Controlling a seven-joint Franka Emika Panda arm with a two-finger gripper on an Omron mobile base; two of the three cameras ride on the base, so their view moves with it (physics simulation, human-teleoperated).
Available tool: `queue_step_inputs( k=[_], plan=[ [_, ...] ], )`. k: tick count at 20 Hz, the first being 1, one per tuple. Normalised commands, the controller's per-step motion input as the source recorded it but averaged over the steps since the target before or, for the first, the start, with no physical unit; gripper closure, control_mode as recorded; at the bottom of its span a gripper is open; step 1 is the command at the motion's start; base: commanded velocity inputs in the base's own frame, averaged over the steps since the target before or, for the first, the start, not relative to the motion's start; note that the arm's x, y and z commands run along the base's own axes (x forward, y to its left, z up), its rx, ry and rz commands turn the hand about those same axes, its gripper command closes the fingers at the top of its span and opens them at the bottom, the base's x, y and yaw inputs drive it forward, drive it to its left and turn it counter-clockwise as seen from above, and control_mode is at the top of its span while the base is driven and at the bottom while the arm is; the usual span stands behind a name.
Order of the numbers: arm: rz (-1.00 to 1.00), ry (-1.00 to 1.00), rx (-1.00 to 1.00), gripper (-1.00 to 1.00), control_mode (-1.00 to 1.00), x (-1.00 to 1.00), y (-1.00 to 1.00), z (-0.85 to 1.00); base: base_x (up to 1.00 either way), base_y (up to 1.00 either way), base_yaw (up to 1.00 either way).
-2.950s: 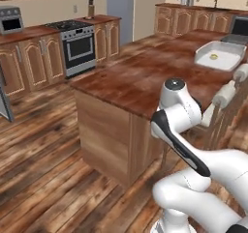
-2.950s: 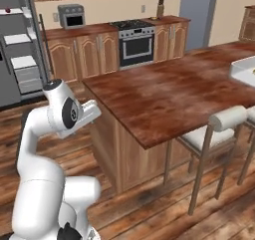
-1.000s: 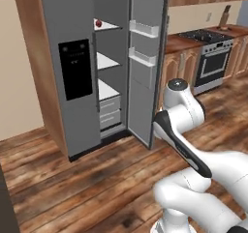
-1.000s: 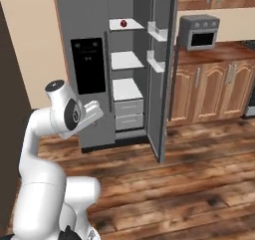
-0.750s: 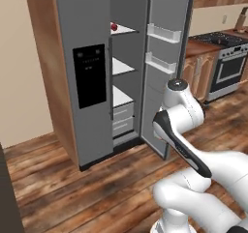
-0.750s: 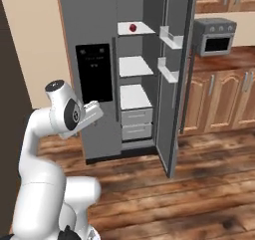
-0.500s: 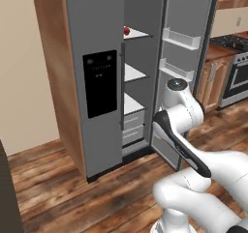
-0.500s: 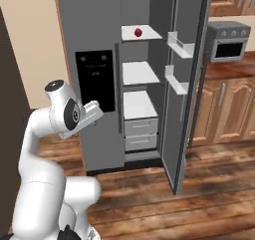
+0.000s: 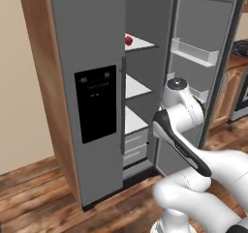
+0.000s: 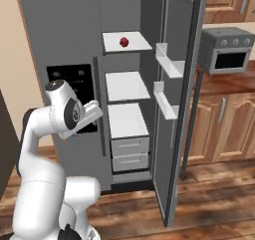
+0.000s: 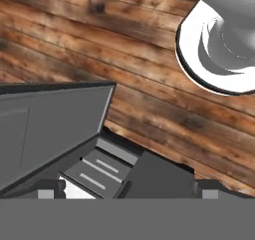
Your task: Place the cold items (bell pepper and lemon) from the fridge in one tupperware on the dining counter. Place the warm items (kebab skewer and hot dog) in the stove area in another tupperware.
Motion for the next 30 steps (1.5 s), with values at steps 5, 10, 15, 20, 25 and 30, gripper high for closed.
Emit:
queue_step_inputs(
  k=[5,10,15,20,25,30],
  plan=[
    [0.0,0.0,0.0,-1.0,1.0,0.0,0.0,0.0,0.79,0.0,0.05],
    [0.0,0.0,0.0,-1.0,1.0,0.0,0.0,0.0,0.68,-0.27,0.03],
    [0.0,0.0,0.0,-1.0,1.0,0.0,0.0,0.0,0.67,-0.16,0.03],
    [0.0,0.0,0.0,-1.0,1.0,0.0,0.0,0.0,0.62,-0.07,0.03],
    [0.0,0.0,0.0,-1.0,1.0,0.0,0.0,0.0,0.42,-0.48,0.01],
    [0.0,0.0,0.02,-1.0,-1.0,0.1,-0.02,0.0,0.35,-0.27,0.01]
  ],
)
